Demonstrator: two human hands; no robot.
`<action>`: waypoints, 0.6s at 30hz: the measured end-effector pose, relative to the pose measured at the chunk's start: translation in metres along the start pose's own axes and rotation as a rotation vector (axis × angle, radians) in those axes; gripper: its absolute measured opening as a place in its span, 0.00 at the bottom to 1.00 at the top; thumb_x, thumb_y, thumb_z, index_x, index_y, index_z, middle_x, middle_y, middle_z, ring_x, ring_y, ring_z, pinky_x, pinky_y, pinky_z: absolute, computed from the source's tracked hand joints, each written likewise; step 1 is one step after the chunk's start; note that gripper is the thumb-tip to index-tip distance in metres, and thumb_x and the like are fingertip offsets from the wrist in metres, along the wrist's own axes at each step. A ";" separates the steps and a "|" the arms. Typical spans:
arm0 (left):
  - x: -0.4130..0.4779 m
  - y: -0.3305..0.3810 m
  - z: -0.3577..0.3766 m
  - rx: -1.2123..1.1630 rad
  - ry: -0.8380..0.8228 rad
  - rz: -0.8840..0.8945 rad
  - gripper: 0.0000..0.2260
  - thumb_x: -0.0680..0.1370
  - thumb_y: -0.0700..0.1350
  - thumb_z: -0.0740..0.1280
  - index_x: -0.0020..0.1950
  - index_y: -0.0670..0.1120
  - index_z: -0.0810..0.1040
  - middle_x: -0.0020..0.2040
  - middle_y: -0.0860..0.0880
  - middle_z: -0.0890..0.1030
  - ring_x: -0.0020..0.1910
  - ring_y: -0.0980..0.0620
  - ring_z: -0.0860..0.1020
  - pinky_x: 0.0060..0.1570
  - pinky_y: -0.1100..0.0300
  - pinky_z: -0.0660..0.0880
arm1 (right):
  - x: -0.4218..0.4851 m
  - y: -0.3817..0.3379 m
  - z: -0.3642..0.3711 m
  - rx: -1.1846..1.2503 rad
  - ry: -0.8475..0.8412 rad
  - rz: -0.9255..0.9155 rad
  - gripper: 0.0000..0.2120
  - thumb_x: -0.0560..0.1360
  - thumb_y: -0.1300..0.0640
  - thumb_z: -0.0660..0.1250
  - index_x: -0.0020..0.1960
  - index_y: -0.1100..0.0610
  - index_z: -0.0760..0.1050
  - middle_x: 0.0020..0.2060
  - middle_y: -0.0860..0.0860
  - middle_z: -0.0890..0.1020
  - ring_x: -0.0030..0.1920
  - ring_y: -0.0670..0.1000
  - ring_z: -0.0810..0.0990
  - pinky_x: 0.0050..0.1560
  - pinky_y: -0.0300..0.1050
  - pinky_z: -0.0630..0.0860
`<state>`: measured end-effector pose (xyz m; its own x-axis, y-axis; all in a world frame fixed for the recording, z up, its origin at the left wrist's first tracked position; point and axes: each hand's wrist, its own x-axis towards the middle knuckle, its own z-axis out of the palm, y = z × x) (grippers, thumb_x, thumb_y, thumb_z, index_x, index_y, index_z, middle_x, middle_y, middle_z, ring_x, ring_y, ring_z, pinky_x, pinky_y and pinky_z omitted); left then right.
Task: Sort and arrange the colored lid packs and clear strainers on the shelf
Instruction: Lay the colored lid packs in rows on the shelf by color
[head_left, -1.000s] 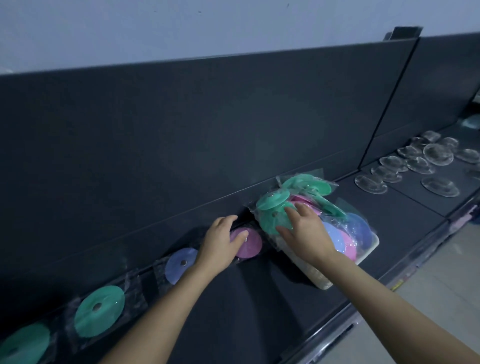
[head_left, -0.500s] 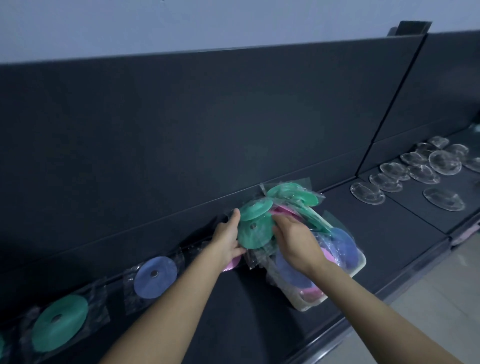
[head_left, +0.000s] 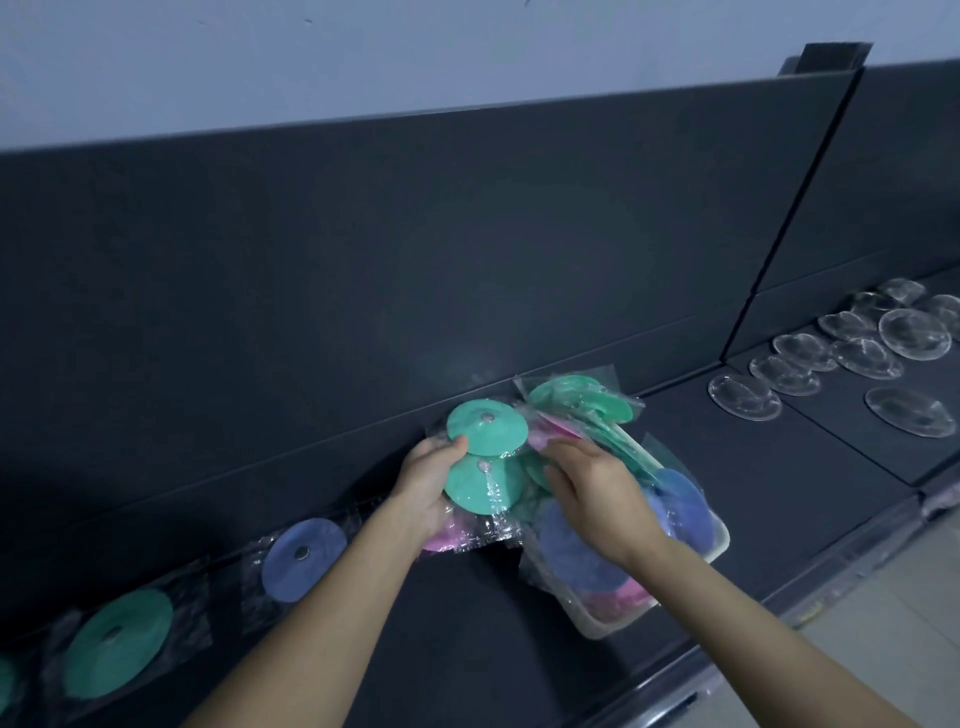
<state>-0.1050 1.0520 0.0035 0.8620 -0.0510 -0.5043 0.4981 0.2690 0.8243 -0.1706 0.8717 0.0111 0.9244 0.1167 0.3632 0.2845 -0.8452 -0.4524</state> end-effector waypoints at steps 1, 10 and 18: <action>-0.002 0.000 -0.002 -0.015 0.000 0.009 0.07 0.77 0.39 0.67 0.54 0.42 0.74 0.50 0.40 0.80 0.45 0.43 0.80 0.50 0.46 0.77 | 0.000 0.000 -0.003 -0.009 0.042 -0.030 0.11 0.75 0.58 0.59 0.48 0.61 0.79 0.47 0.54 0.82 0.47 0.58 0.80 0.42 0.49 0.78; -0.020 0.012 -0.018 -0.111 -0.005 0.077 0.07 0.78 0.37 0.65 0.55 0.38 0.74 0.50 0.39 0.80 0.46 0.42 0.79 0.53 0.43 0.75 | 0.034 0.025 -0.032 -0.246 0.268 -0.009 0.17 0.64 0.68 0.69 0.52 0.60 0.80 0.52 0.57 0.81 0.48 0.65 0.77 0.48 0.54 0.77; -0.035 0.015 -0.015 -0.099 -0.019 0.114 0.07 0.78 0.37 0.64 0.57 0.39 0.75 0.48 0.40 0.81 0.44 0.45 0.81 0.43 0.50 0.79 | 0.078 0.059 -0.036 -0.025 -0.156 0.439 0.36 0.71 0.57 0.69 0.75 0.57 0.57 0.66 0.60 0.72 0.63 0.61 0.72 0.57 0.46 0.71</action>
<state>-0.1290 1.0718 0.0292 0.9144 -0.0330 -0.4035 0.3865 0.3674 0.8459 -0.0911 0.8120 0.0418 0.9836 -0.1796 0.0142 -0.1467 -0.8441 -0.5157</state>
